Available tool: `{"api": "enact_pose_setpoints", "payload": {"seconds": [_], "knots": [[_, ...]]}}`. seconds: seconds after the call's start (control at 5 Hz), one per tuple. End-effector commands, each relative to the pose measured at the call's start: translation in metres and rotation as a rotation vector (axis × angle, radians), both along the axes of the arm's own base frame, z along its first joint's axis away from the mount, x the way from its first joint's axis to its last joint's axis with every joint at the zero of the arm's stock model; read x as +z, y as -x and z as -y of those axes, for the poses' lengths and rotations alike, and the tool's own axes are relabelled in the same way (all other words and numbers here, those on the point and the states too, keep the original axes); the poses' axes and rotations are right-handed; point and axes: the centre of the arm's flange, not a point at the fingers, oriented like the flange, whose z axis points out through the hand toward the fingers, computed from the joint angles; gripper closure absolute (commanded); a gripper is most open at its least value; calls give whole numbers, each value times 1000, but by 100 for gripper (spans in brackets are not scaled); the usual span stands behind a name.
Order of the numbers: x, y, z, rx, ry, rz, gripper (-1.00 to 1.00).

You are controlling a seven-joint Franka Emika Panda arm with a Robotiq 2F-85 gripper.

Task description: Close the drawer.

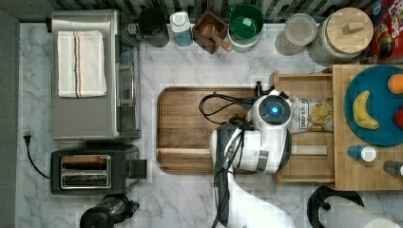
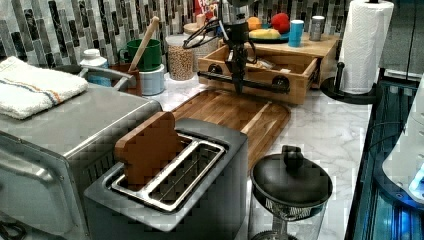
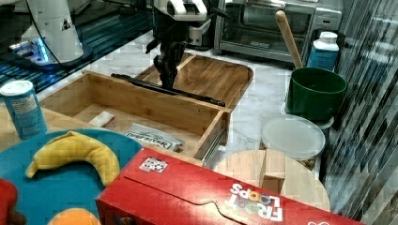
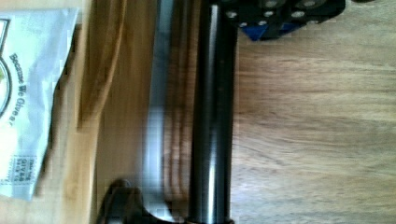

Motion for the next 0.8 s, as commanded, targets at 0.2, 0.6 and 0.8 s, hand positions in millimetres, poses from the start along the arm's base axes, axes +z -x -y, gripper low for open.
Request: {"api": "enact_pose_setpoints", "payload": {"seconds": [0.2, 0.6, 0.8], "knots": [[36, -23, 138, -26, 68, 132, 100], [44, -7, 224, -44, 97, 123, 100], [55, 1, 257, -58, 126, 117, 100]]}}
